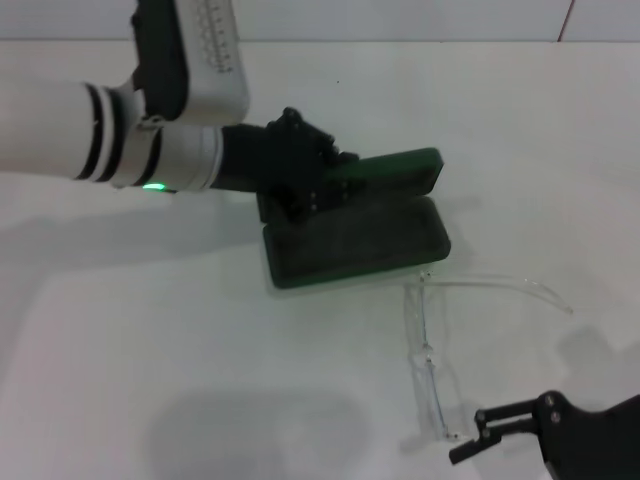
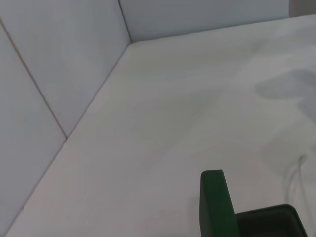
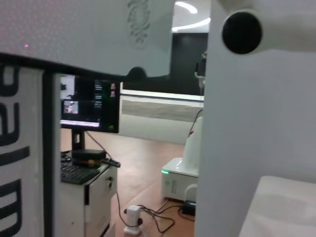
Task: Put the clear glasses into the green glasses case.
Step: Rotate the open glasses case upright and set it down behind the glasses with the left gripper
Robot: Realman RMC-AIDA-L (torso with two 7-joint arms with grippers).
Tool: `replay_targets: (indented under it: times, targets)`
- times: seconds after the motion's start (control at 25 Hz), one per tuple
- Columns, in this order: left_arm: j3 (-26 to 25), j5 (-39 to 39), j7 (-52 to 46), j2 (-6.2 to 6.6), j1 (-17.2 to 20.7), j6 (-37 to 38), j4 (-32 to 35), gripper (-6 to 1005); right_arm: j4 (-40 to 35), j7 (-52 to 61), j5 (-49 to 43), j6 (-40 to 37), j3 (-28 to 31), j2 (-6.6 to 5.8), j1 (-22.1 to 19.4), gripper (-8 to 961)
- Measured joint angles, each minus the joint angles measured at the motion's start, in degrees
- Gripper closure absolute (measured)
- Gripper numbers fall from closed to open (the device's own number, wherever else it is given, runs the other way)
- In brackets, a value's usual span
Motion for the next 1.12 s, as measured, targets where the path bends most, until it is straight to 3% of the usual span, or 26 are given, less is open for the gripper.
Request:
replay_targets:
  times: [0.44, 0.88, 1.12]
  targets:
    - [5.8, 0.3, 1.4, -0.04, -4.7, -1.6, -3.5, 763, 0.0, -2.2, -1.5, 0.4, 0.0, 0.53, -0.1, 89]
    - [10.1, -0.1, 4.7, -0.2, -5.1, -2.2, -4.0, 752, 0.0, -2.4, -1.6, 2.0, 0.0, 0.61, 0.1, 90]
    - [12.6, -4.1, 4.5, -0.34, -5.1, -7.4, -4.6, 746, 0.0, -2.4, -1.6, 2.3, -0.1, 0.64, 0.0, 90]
